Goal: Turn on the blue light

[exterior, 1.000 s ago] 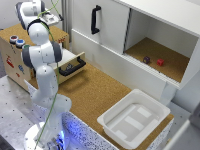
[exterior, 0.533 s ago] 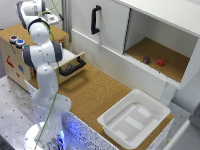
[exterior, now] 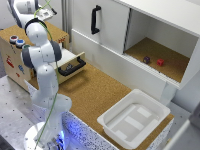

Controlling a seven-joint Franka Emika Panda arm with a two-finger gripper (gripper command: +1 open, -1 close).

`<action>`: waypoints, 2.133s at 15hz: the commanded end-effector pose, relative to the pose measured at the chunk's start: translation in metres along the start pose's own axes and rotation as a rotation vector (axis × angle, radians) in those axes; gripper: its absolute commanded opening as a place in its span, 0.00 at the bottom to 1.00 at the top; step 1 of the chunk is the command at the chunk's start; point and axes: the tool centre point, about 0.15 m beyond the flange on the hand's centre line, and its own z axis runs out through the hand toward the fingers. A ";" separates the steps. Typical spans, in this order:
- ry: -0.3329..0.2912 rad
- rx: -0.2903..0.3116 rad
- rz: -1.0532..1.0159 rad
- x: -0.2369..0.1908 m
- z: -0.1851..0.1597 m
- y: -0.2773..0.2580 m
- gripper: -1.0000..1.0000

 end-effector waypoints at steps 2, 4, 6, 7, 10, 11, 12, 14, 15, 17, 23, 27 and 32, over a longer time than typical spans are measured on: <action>-0.061 -0.019 0.081 0.023 -0.011 -0.057 1.00; -0.028 -0.026 0.140 0.025 -0.008 -0.064 1.00; -0.005 -0.020 0.186 0.028 0.001 -0.057 0.00; -0.010 -0.010 0.195 0.030 0.005 -0.051 0.00; -0.011 -0.003 0.185 0.035 0.010 -0.048 0.00; 0.010 0.020 0.194 0.037 0.015 -0.047 0.00; -0.004 0.022 0.188 0.040 0.020 -0.045 0.00; 0.009 0.020 0.152 0.046 0.023 -0.043 0.00; 0.006 0.012 0.139 0.049 0.024 -0.041 0.00; 0.005 0.011 0.137 0.052 0.032 -0.037 0.00; 0.009 0.007 0.182 0.047 0.050 -0.018 0.00; 0.002 0.048 0.181 0.046 0.073 -0.014 0.00; -0.054 0.099 0.134 0.045 0.090 -0.023 0.00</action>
